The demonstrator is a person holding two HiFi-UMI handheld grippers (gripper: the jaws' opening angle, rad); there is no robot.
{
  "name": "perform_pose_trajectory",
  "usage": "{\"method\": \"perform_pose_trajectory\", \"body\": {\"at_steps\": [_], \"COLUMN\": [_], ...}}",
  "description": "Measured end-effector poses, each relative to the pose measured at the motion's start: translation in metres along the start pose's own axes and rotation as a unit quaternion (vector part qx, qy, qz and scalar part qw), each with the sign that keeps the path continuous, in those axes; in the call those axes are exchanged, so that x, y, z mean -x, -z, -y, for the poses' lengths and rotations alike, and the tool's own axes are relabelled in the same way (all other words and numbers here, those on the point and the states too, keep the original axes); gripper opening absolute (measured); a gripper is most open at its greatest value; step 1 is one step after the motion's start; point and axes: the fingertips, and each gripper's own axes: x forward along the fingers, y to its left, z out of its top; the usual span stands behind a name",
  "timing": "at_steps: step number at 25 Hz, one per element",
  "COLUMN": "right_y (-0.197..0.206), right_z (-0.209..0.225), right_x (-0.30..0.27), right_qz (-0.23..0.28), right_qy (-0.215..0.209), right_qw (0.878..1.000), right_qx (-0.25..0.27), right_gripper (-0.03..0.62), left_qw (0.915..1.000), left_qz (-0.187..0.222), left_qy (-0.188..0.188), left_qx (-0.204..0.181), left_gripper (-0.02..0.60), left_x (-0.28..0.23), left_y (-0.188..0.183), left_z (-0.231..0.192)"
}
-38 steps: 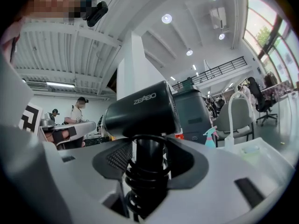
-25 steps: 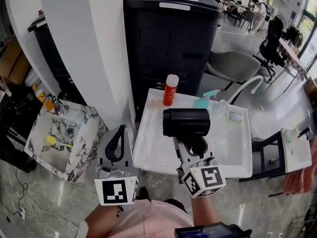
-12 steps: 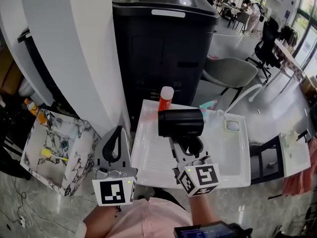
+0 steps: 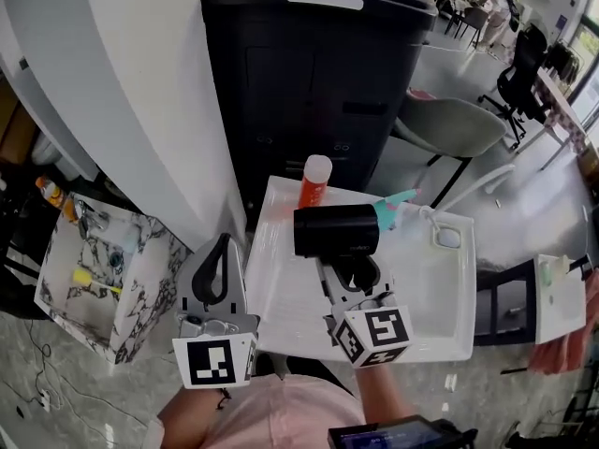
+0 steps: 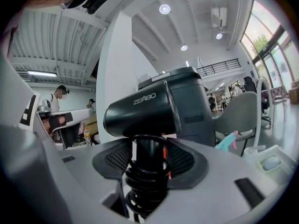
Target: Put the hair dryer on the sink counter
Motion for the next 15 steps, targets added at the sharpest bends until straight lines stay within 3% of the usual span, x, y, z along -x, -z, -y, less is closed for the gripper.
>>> {"method": "perform_pose_trajectory", "body": {"at_steps": [15], "right_y": [0.110], "right_z": [0.019], "right_x": [-0.037], "right_qz": [-0.116], "right_qy": [-0.006], "right_qw": [0.991], "right_qx": [-0.061], "right_gripper": [0.232], "left_qw": [0.9966], "left_qz": [-0.081], "left_qy": [-0.015], "left_qx": [0.003], "left_gripper": [0.009], "left_x": [-0.021], "left_y": [0.062], "left_z": [-0.005]}}
